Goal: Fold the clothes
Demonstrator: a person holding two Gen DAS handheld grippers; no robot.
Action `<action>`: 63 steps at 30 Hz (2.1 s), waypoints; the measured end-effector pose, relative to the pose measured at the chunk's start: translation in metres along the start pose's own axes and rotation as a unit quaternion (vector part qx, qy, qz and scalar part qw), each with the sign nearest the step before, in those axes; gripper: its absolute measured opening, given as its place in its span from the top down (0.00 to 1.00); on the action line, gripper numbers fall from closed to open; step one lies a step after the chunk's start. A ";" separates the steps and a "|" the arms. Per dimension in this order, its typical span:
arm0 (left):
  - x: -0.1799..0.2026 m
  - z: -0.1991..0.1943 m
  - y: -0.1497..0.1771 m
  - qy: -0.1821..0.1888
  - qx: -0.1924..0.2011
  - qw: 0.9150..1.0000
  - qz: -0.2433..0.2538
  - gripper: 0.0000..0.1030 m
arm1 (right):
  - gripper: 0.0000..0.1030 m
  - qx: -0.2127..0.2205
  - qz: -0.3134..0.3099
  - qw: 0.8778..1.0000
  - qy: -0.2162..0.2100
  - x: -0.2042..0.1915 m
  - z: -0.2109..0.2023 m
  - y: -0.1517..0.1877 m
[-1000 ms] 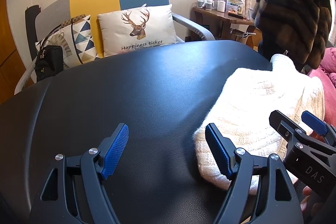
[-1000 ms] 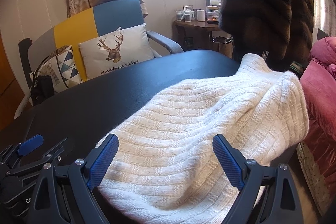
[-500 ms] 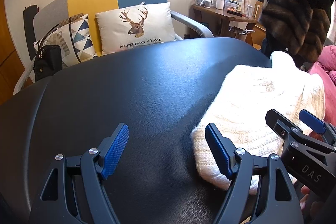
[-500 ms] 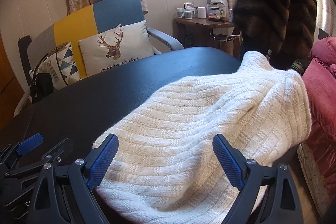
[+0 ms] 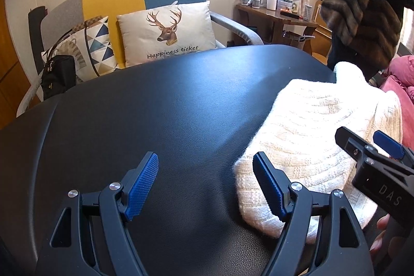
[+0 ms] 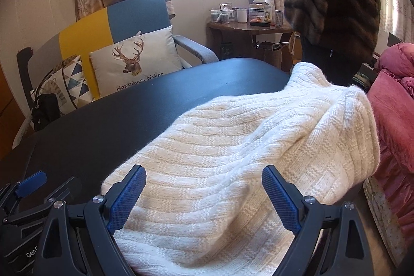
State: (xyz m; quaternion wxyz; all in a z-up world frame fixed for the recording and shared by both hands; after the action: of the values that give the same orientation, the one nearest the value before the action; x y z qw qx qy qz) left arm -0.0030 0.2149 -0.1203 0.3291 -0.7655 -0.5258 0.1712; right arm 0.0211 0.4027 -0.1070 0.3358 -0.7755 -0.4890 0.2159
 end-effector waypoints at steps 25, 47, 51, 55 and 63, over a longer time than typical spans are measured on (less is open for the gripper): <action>0.024 0.032 -0.004 -0.017 -0.015 1.000 0.022 0.24 | 0.09 0.024 0.011 1.000 0.000 0.036 0.011 -0.036; 0.008 0.084 0.025 0.048 -0.061 0.994 -0.080 0.24 | 0.09 -0.008 -0.048 0.999 -0.003 0.053 0.068 -0.051; 0.009 0.068 0.011 0.085 -0.024 0.989 -0.116 0.24 | 0.09 -0.004 -0.046 0.999 -0.007 0.056 0.067 -0.053; 0.032 0.075 0.012 0.094 -0.057 0.991 -0.073 0.24 | 0.09 -0.005 -0.039 0.999 -0.012 0.057 0.068 -0.056; 0.064 0.090 0.040 0.093 -0.093 0.991 0.009 0.78 | 0.09 -0.020 -0.069 0.997 0.006 0.061 0.088 -0.058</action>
State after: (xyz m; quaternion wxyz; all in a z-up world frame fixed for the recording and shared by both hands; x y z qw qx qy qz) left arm -0.0052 0.2936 -0.2074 0.3022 -0.8102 -0.4995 0.0526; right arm -0.0463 0.5018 -0.1249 0.3369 -0.7476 -0.5440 0.1776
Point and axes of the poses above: each gripper's, at about its wrist camera, not at the fingertips, and z roughly the way its jaws point, x to its right, y to its underside, the point moved 10 cm from there along z, roughly the way its jaws point, and after that the axes turned 9 degrees about y, right-handed, at the moved point
